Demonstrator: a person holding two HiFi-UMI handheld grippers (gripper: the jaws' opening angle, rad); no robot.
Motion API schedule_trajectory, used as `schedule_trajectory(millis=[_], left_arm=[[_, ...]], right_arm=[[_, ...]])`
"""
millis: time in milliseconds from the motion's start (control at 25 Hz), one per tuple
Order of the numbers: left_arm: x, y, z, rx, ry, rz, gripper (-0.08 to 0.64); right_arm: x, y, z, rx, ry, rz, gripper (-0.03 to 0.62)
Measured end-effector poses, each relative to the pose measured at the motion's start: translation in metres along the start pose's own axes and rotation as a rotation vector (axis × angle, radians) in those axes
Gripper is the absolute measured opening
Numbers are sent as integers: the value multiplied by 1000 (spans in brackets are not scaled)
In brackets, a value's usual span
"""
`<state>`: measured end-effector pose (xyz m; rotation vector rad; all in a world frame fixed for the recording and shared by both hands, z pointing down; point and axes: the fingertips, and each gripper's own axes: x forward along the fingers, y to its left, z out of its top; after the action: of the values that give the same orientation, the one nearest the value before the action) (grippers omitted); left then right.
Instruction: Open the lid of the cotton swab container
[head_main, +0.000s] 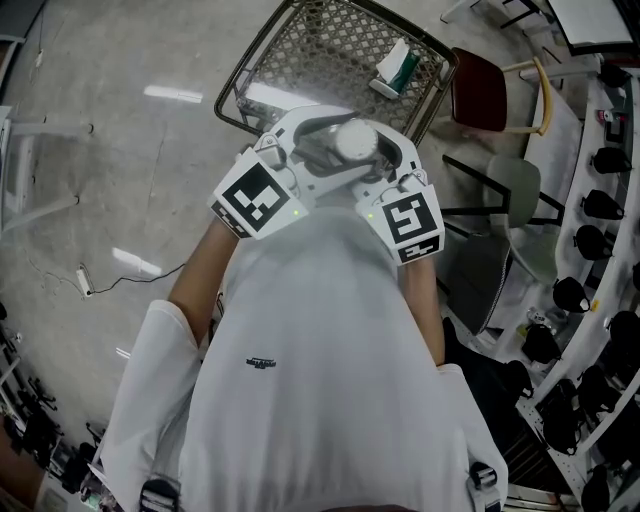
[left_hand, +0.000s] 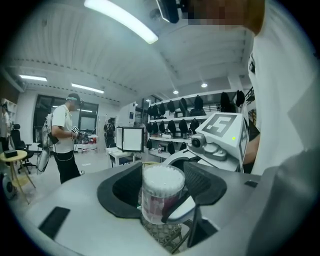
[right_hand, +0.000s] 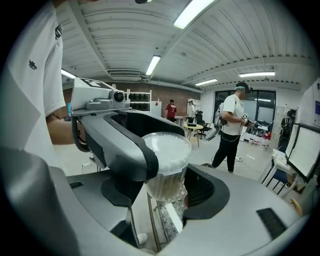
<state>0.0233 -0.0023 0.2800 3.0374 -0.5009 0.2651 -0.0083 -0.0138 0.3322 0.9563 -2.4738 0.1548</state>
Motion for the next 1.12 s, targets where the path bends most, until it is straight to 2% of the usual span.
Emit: schedule_trajectory(millis=[360, 680, 880, 1120], left_arm=[[4, -5, -6, 36, 86, 12, 253], [13, -4, 3, 90, 91, -21, 255], [12, -5, 9, 85, 57, -55, 255], [3, -12, 22, 22, -41, -88, 224]], right_arm=[[-1, -1, -9, -10, 36, -45, 244], [-2, -11, -10, -5, 35, -61, 241], [-4, -12, -5, 13, 11, -54, 241], [-4, -16, -10, 19, 20, -79, 241]])
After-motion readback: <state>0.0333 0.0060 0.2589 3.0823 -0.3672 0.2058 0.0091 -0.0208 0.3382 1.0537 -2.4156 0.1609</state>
